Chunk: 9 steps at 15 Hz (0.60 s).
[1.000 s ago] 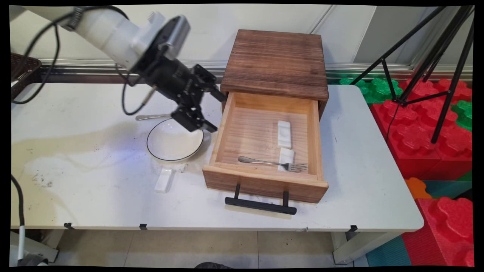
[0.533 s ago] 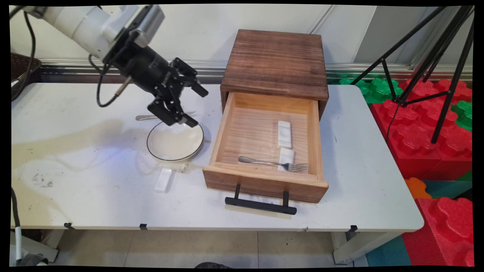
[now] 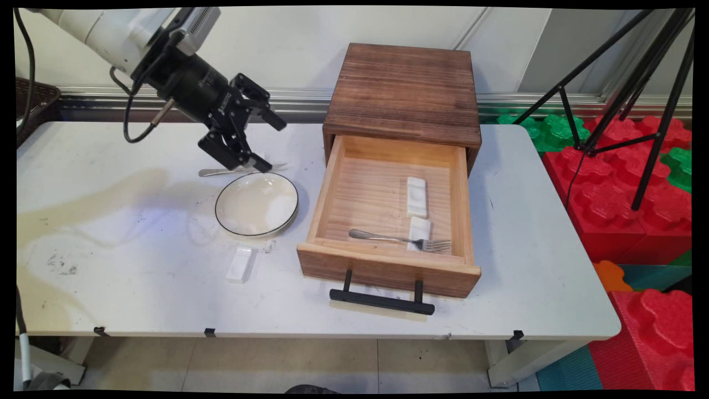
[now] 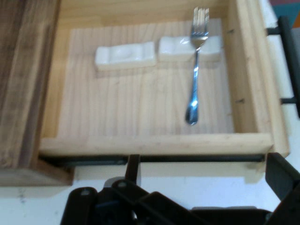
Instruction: Pick up the knife from the left of the white plate
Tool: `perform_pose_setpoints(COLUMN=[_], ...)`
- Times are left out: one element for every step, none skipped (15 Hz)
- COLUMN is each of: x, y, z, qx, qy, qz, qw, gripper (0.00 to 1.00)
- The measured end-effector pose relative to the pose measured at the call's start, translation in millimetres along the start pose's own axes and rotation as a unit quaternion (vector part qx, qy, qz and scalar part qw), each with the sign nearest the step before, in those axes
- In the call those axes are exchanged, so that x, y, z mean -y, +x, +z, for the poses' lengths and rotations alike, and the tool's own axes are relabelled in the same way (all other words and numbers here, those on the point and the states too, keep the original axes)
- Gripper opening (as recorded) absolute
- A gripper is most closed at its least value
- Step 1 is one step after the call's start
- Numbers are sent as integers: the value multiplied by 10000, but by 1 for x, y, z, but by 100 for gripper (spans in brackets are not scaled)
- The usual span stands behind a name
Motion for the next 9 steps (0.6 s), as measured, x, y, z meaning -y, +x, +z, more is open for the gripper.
perform_pose_setpoints(x=[4, 7, 12, 18, 22, 25, 29, 33, 37], y=[-3, -6, -11, -17, -23, -27, -34, -40, -47], z=[-3, -5, -8, -12, -16, -18, -22, -25, -27], qx=[44, 84, 153, 244, 327, 384, 486, 571, 669], qy=[53, 93, 160, 237, 297, 334, 399, 449, 515], qz=[-10, -11, -14, -19, -24, -28, -29, -25, -19], qw=[10000, 9999, 9998, 9994, 9990, 9987, 9980, 9974, 9964], gripper=[100, 100, 100, 100, 100, 100, 100, 100, 100])
